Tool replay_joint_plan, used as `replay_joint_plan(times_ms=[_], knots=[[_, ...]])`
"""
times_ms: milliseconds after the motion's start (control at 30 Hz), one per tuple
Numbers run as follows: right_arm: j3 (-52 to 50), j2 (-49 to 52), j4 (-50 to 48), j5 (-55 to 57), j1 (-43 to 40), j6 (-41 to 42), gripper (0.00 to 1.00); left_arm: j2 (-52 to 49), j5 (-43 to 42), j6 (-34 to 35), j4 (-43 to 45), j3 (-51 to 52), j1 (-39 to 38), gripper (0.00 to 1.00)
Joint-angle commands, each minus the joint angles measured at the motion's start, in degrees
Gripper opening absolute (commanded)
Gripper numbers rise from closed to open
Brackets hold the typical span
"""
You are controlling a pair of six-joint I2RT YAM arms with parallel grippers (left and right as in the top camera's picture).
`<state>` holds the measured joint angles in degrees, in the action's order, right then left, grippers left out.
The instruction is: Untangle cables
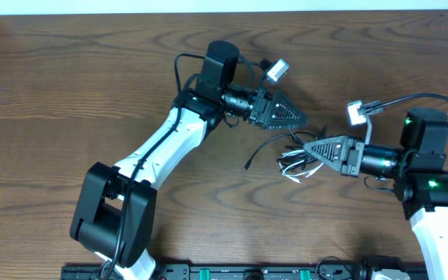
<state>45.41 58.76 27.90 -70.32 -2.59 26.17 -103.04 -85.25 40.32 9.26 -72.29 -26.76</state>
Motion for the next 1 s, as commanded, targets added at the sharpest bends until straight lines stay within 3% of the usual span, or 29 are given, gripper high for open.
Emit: replay_joint_plan(times_ms=[0, 167, 333, 500, 733, 833, 967], knots=[[0.57, -0.26, -1.68, -2.86, -2.10, 5.81, 0.01, 1.92, -1.55, -7.72, -0.07, 0.17, 0.83, 0.88], [0.57, -0.26, -4.98, -3.78, -3.98, 8.79, 0.01, 1.84, 3.65, -11.63, -5.38, 1.79, 0.83, 0.92], [0.55, -0.24, -6.10, -3.76, -4.92, 9.16, 0.01, 1.84, 21.40, -19.34, -22.95, 2.86, 0.81, 0.99], [0.55, -0.24, -7.30, -3.56, -4.94, 11.19, 0.01, 1.84, 29.73, -27.06, -31.95, 2.86, -0.35, 0.99], [0.57, -0.24, -11.47, -3.56, -4.94, 15.63, 0.01, 1.84, 34.80, -37.00, -35.85, 2.86, -3.02, 0.99], [0.55, -0.24, -11.45, -3.32, -4.94, 16.06, 0.01, 1.84, 44.26, -37.11, -37.57, 2.91, -5.57, 1.00], [0.55, -0.24, -11.47, -1.46, -4.94, 17.49, 0.01, 1.84, 46.60, -38.71, -37.86, 3.78, -8.35, 1.00]])
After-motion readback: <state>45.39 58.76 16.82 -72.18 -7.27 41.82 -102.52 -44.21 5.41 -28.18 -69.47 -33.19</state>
